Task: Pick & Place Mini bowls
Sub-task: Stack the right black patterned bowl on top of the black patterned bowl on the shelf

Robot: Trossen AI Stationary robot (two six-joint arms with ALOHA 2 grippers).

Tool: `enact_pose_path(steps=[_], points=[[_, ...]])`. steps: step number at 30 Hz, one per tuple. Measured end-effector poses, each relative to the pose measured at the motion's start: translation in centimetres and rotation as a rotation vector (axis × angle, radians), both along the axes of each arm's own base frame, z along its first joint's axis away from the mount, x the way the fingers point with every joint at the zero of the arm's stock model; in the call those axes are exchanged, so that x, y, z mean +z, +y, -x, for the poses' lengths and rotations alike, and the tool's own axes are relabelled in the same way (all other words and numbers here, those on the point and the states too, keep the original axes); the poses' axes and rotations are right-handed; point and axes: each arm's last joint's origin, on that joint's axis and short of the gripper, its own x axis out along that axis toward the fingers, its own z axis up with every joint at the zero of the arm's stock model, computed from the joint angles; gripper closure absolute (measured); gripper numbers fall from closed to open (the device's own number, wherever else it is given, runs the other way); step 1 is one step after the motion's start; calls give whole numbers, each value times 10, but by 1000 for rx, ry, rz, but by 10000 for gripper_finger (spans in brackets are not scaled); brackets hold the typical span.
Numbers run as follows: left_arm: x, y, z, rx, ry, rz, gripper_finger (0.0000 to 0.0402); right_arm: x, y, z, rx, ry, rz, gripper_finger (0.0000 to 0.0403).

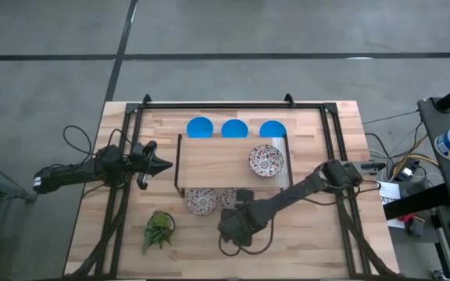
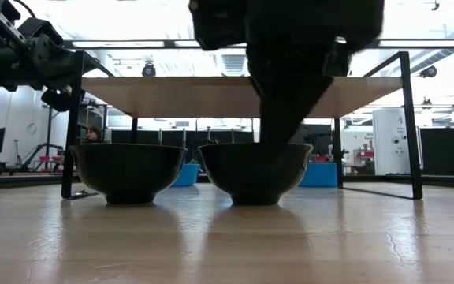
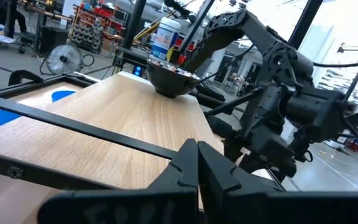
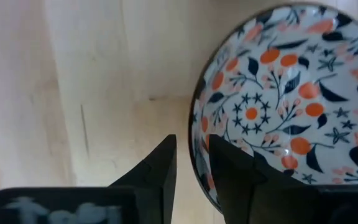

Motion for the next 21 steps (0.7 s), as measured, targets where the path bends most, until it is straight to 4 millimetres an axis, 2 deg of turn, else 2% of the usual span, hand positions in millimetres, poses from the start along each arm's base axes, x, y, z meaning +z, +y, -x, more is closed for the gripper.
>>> enact_pose_path(steps=[7, 12, 15, 18, 21], points=[[0, 0, 0, 0, 0, 0, 402, -10, -6, 3, -7, 42, -21, 328], [0, 0, 0, 0, 0, 0, 402, -9, -8, 1, -10, 50, -62, 366], [0, 0, 0, 0, 0, 0, 402, 1, -7, -1, -7, 37, -108, 387], [0, 0, 0, 0, 0, 0, 402, 12, -3, -4, 8, 30, -176, 389], [0, 0, 0, 0, 0, 0, 402, 31, 3, -10, 32, 10, -278, 390]])
